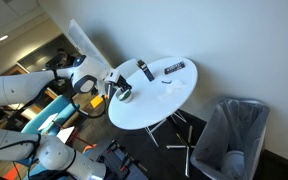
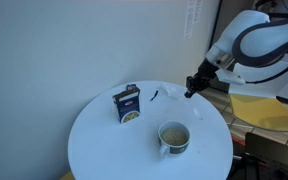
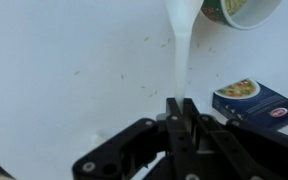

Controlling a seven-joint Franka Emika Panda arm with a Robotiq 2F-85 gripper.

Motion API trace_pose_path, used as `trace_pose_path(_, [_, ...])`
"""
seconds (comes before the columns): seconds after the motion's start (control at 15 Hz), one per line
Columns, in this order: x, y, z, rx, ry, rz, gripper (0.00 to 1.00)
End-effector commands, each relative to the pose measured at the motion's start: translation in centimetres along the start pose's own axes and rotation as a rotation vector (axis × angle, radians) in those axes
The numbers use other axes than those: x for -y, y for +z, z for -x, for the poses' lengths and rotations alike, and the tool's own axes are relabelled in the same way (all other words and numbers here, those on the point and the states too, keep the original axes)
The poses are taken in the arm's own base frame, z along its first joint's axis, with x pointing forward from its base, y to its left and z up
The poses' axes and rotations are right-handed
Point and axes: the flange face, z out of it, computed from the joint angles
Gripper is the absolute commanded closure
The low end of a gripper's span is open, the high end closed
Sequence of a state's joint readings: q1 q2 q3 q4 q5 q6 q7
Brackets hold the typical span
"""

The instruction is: Use the white spoon to stir the contents in the white and green mug

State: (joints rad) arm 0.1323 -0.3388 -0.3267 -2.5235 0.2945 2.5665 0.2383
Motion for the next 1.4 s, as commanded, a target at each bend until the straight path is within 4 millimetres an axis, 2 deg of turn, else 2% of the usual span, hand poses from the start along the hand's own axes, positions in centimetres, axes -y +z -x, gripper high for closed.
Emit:
trace_pose_path(0.0, [-0.5, 3.7, -0.7, 0.060, 0.019, 0.102, 0.97])
trace_pose_path(0.27, [-1.8, 7.9, -0.1, 0.116, 0.027, 0.194, 0.97])
trace_pose_path(0.53, [-2.8, 10.4, 0.1, 0.159, 0.044, 0.262, 0.97])
trace_pose_path(0.6, [-2.7, 10.6, 0.2, 0.163, 0.043, 0.278, 0.65])
trace_pose_path(0.73, [-2.4, 10.6, 0.3, 0.165, 0.036, 0.292, 0.57])
trace_pose_path(0.87, [-1.5, 9.7, 0.7, 0.151, 0.015, 0.294, 0.42])
trace_pose_path(1.2, [3.2, 3.5, 4.3, 0.012, -0.168, 0.247, 0.05])
trace_pose_path(1.33, [5.1, 0.6, 5.7, -0.049, -0.227, 0.229, 0.00])
